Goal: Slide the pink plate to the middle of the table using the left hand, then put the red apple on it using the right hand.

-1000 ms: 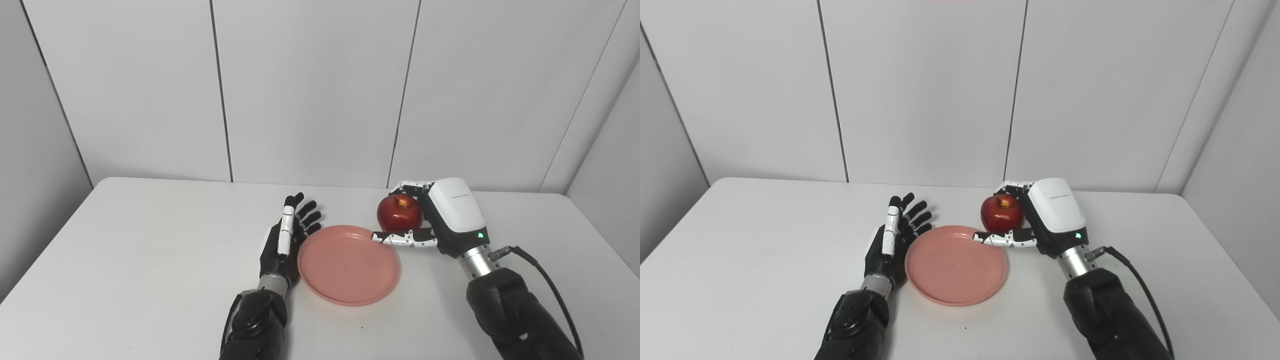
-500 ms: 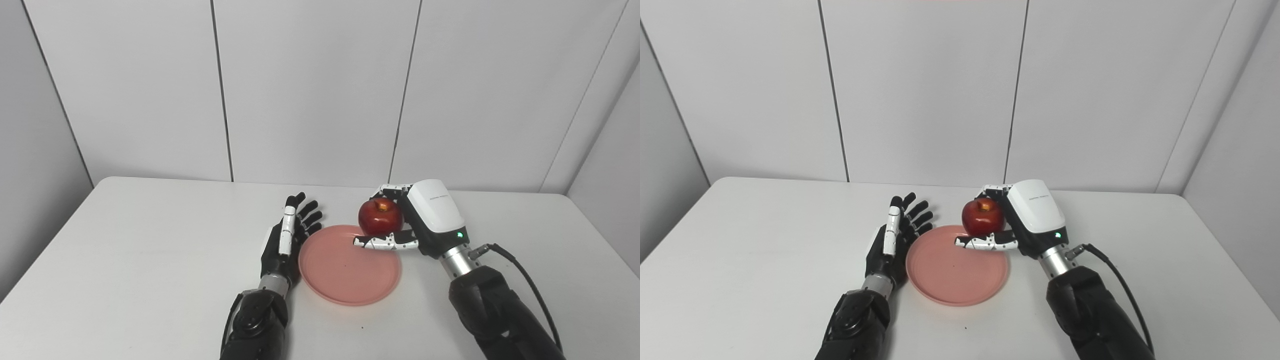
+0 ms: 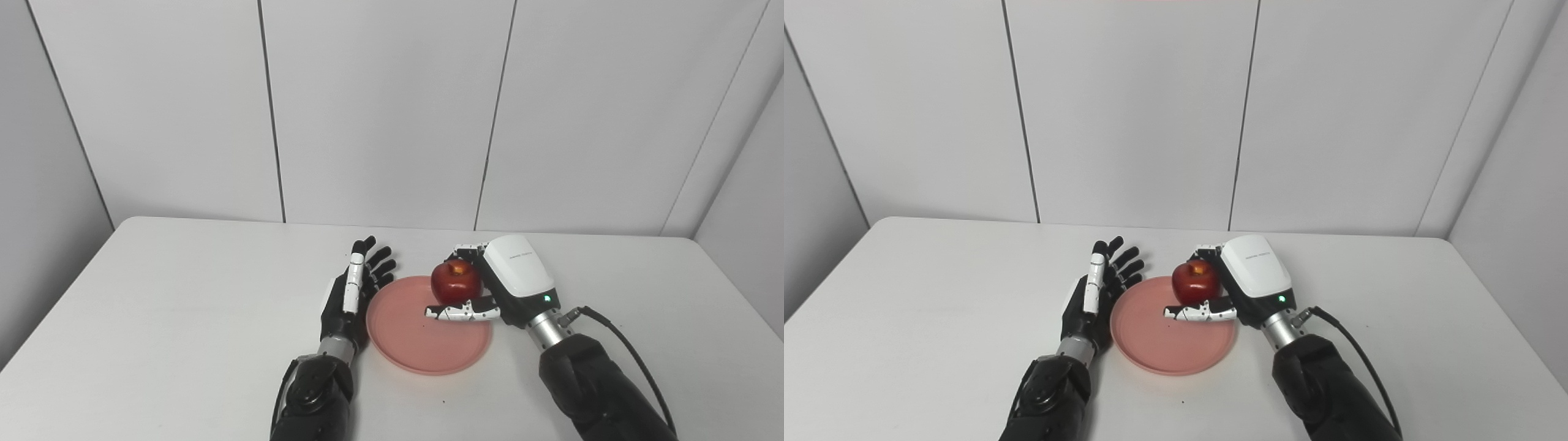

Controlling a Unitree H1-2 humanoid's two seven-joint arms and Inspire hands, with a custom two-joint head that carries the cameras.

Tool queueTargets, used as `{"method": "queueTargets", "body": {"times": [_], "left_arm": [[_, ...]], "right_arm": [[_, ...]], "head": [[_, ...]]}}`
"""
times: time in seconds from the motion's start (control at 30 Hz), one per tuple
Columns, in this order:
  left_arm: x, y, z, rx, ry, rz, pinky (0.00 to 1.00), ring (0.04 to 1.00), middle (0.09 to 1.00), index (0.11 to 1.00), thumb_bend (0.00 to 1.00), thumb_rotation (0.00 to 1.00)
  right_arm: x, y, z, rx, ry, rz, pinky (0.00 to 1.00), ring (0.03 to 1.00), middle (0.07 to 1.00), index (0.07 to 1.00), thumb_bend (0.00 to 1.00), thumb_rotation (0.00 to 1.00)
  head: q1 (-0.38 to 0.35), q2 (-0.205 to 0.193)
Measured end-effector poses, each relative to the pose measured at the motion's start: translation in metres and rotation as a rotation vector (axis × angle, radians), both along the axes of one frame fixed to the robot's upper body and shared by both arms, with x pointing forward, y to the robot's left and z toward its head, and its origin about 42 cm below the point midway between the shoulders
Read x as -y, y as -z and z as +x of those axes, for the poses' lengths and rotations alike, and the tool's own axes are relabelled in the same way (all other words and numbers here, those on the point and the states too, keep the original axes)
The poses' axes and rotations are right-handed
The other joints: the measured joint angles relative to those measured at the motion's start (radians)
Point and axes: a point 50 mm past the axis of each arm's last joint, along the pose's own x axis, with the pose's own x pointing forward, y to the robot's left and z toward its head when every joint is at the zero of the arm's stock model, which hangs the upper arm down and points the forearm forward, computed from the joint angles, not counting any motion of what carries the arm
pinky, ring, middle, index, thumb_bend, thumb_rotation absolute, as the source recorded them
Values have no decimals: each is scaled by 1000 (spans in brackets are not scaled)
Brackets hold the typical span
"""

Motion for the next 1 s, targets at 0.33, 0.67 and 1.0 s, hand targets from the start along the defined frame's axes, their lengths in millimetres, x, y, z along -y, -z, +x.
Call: {"method": "queueTargets", "body": {"times": [0.33, 0.67, 1.0], "left_arm": [[0, 0, 0, 0, 0, -1, 843, 847, 871, 908, 715, 921], [1, 0, 0, 0, 0, -2, 861, 852, 872, 909, 724, 918], [2, 1, 0, 0, -3, -5, 847, 849, 868, 909, 718, 918]], "right_arm": [[-5, 14, 1, -46, -2, -7, 144, 199, 286, 438, 609, 671], [-16, 22, 4, -47, -26, -17, 122, 177, 263, 403, 611, 714], [-24, 25, 4, -51, -48, -39, 129, 187, 274, 404, 613, 671]], "head": [[5, 2], [8, 0], [15, 3]]}}
